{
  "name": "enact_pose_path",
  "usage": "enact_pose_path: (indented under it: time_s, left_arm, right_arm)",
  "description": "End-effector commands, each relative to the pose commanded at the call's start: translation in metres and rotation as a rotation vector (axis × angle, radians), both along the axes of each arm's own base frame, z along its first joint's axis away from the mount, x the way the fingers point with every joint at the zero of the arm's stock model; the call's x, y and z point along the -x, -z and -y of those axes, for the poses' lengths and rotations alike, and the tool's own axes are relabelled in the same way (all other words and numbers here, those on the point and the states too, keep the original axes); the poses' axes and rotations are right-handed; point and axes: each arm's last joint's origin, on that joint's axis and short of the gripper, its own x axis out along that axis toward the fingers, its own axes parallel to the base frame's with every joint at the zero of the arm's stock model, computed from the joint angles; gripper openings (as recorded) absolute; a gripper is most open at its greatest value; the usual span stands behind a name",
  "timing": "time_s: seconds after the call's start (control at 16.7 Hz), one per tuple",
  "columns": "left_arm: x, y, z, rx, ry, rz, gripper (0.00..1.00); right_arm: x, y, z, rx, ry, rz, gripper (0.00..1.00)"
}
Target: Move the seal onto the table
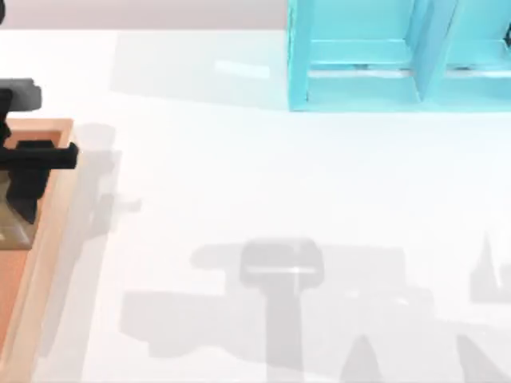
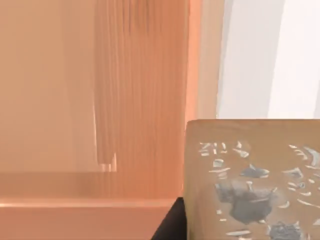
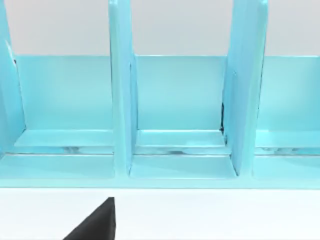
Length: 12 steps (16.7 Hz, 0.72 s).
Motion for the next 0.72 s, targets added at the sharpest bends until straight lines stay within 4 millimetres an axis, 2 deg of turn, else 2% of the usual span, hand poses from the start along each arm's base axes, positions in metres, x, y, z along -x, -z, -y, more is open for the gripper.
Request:
enact_pose_path:
  time_s: [0.18,0.48,0.6,0.72]
  left_arm:
    - [0.009,-0.02,0.018,-0.014,0.004,0.02,0.0]
    - [0.008,-0.02,0.019,-0.013,0.003,0.019,0.0]
    - [-0.002,-0.019,0.026,-0.008,0.005,0.038,0.0]
    - [-0.022,-0.014,0.037,-0.005,0.004,0.052,0.0]
  right_arm:
    - [0.0,0.0,0.0,0.0,0.0,0.0,1.0]
    - [0.0,0.0,0.0,0.0,0.0,0.0,1.0]
    - [0.0,0.0,0.0,0.0,0.0,0.0,1.0]
    - [0.0,0.0,0.0,0.0,0.0,0.0,1.0]
